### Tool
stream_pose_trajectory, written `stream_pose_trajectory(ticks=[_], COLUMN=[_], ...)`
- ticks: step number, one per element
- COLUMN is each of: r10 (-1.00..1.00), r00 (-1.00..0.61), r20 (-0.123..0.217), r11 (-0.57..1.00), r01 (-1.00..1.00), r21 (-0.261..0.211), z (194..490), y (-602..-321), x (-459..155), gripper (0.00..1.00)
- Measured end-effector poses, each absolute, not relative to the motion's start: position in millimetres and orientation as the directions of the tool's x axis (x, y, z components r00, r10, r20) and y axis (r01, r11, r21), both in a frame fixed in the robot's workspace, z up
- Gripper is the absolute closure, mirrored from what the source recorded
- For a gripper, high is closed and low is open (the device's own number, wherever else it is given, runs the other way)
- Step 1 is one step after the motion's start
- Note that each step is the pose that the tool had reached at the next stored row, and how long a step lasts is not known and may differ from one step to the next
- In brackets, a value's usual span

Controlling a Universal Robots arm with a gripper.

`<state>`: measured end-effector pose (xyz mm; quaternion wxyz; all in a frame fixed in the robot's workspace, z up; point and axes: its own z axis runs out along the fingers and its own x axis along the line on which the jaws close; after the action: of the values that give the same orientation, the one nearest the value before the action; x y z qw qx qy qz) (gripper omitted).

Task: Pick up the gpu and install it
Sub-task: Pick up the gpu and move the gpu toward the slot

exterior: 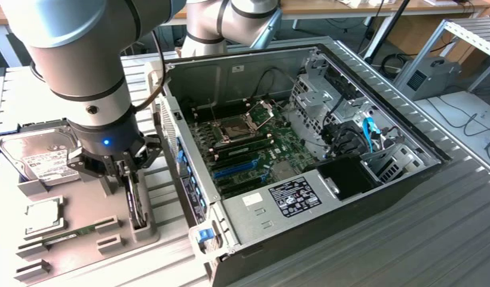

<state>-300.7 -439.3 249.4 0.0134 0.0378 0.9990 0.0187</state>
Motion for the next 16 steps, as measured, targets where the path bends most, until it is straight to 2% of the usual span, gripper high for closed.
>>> stream_pose_trajectory(ticks=[16], r10=[0.076], r00=[-0.997], r20=[-0.026], r11=[0.997], r01=[0.075], r21=[0.025], z=[257.8], y=[-439.1], x=[-300.7], gripper=[0.72])
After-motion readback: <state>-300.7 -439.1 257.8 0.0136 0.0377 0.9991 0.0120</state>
